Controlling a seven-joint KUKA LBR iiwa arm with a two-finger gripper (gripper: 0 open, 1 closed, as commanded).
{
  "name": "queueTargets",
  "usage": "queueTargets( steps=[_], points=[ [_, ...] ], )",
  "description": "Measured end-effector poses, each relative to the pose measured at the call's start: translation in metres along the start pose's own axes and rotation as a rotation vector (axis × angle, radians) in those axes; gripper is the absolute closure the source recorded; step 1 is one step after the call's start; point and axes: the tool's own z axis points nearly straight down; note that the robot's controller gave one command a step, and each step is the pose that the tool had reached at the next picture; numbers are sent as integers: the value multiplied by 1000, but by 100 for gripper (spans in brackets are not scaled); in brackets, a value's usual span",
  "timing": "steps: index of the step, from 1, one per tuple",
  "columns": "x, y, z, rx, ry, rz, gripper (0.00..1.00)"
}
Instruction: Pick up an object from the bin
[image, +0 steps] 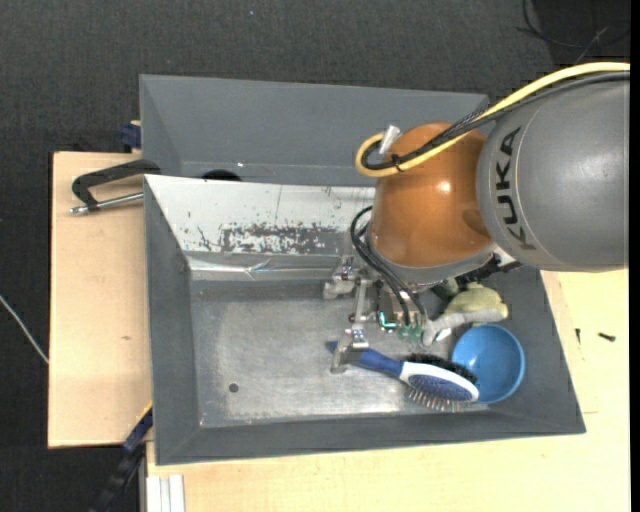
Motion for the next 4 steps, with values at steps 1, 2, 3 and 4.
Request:
queueTargets(
  steps=[1, 2, 3, 4],
  points=[
    [8, -31, 40, 2, -5, -317, 0],
    [-16, -47, 106, 2, -11, -476, 0],
    [-18, -47, 102, 3, -13, -475, 100],
    [11, -39, -51, 3, -21, -473, 100]
  ],
)
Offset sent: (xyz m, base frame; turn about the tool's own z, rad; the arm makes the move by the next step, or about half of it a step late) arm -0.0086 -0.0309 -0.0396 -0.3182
